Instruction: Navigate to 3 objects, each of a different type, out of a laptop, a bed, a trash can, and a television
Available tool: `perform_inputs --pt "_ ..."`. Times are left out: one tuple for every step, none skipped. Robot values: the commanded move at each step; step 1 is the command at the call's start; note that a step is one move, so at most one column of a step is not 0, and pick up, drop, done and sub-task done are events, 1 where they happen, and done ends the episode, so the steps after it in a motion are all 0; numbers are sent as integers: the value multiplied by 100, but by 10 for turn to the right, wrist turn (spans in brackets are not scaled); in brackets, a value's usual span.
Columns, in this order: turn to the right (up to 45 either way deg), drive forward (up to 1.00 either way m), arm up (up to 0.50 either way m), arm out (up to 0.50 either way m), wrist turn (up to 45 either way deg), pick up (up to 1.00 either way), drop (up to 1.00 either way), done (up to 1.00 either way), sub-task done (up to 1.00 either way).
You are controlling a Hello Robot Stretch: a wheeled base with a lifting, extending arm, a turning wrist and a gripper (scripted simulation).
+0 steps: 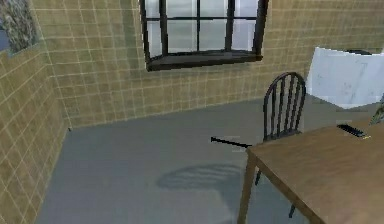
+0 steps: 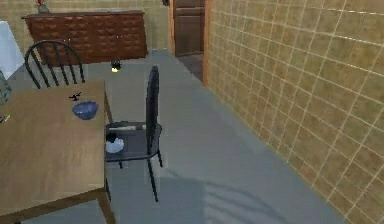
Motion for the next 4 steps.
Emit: perform_inputs --pt "0 35 0 0 0 0 0 0 0" --pt "-450 0 0 0 0 0 0 0 0" --pt "-150 0 0 0 0 0 0 0 0" --pt "0 0 0 0 0 0 0 100 0"
